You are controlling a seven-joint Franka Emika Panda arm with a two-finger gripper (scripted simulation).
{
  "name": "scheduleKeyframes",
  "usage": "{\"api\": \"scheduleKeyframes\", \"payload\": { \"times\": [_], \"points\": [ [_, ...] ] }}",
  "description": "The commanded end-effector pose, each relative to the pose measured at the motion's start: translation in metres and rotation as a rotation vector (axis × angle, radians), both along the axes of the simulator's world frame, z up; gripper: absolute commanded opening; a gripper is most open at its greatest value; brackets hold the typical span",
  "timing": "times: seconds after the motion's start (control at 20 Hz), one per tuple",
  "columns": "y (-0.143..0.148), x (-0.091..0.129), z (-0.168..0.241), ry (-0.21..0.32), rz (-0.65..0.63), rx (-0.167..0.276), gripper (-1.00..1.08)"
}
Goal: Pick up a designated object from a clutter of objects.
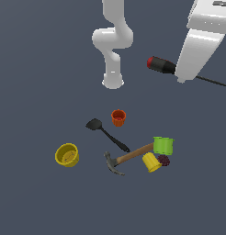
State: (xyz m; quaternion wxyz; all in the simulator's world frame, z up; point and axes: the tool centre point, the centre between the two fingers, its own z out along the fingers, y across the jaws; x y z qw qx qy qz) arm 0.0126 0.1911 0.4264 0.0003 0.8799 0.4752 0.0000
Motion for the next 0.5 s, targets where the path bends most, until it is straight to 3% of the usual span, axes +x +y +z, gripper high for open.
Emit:
{"api": "scheduleKeyframes", "payload": {
  "times": [0.0,0.45],
  "points": [
    [0.008,-0.0017,0.0079,0.0,-0.002,0.0,-1.0],
    [0.0118,-0.0012,0.0116,0.0,-0.002,0.001,-1.0]
  ]
}}
